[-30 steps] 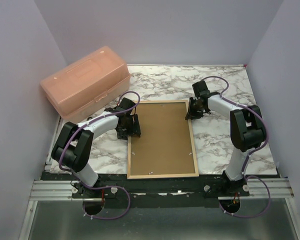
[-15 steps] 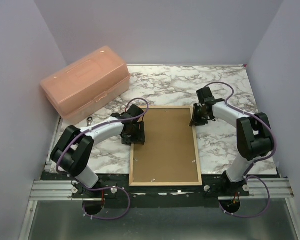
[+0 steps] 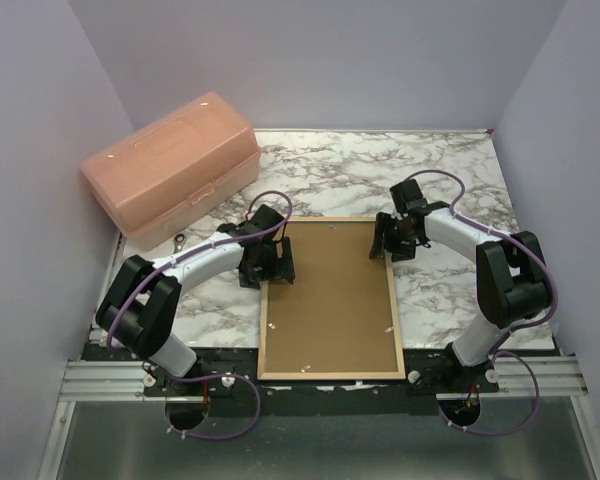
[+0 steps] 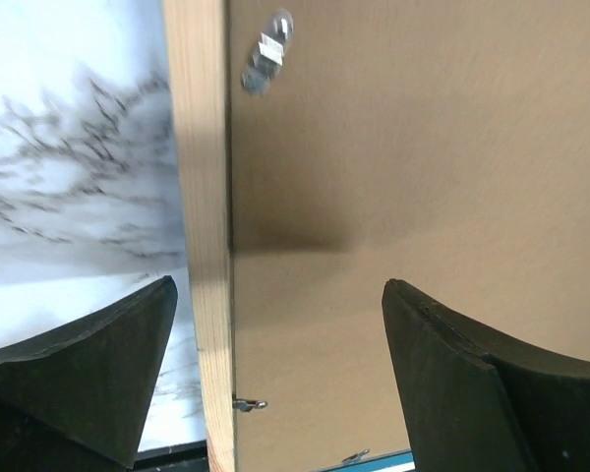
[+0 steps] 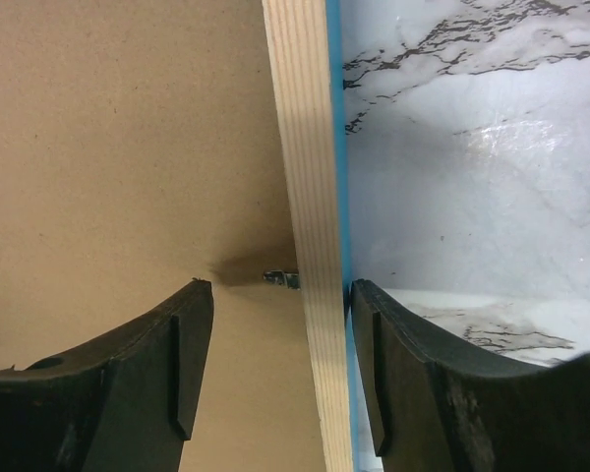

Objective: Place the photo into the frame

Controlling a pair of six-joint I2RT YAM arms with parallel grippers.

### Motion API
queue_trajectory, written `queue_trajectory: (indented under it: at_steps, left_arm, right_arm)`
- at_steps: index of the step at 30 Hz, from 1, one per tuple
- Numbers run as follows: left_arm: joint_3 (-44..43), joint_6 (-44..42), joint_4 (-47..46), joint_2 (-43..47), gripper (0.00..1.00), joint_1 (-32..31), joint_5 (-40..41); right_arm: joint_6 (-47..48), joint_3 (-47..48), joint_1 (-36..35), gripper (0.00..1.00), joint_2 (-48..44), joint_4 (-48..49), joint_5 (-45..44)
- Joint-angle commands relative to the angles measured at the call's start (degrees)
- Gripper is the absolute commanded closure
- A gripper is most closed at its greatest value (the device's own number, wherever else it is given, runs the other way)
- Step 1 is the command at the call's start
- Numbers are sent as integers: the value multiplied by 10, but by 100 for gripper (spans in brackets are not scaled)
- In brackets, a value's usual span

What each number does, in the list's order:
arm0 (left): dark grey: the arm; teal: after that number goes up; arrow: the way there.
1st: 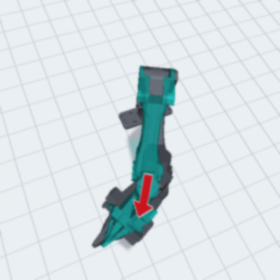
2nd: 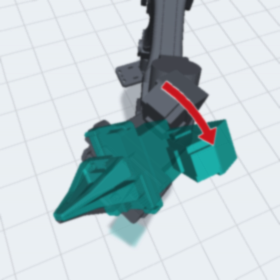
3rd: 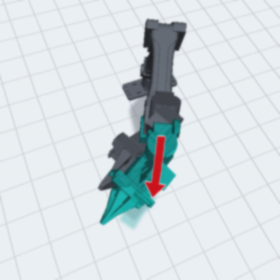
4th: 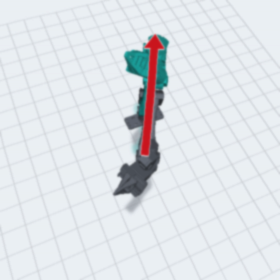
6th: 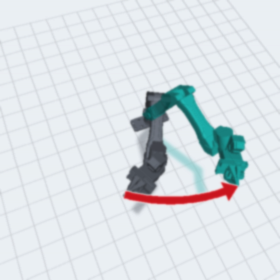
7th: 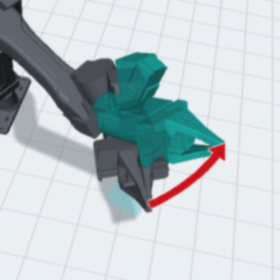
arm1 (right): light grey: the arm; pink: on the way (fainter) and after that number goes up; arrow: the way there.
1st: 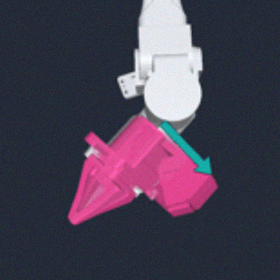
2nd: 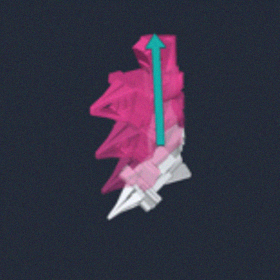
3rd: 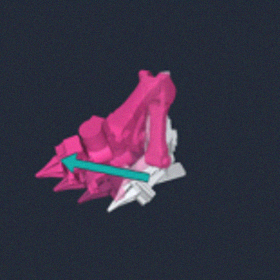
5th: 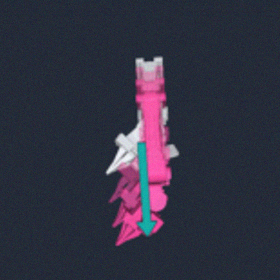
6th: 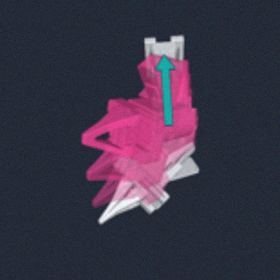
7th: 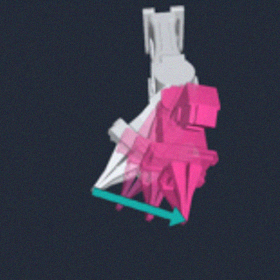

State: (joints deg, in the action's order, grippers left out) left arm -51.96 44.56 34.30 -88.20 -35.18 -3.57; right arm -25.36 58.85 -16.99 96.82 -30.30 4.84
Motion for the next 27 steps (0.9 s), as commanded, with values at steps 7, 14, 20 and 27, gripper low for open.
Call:
queue_trajectory:
  at_steps: [7, 14, 20, 27]
  left_arm:
    - [-144, -46, 28, -97, 19, 61, 66]
    - [-181, -61, 29, -168, 29, 61, 79]
    - [-179, -70, 22, -184, 38, 62, 90]
    - [-163, -69, 15, -191, 70, 61, 94]
  right_arm:
    - [3, 21, -2, 35, -3, -11, 28]
    - [7, 22, -3, 35, -2, -13, 28]
    - [9, 21, -2, 35, 0, -14, 26]
    - [11, 18, -3, 35, 5, -14, 25]
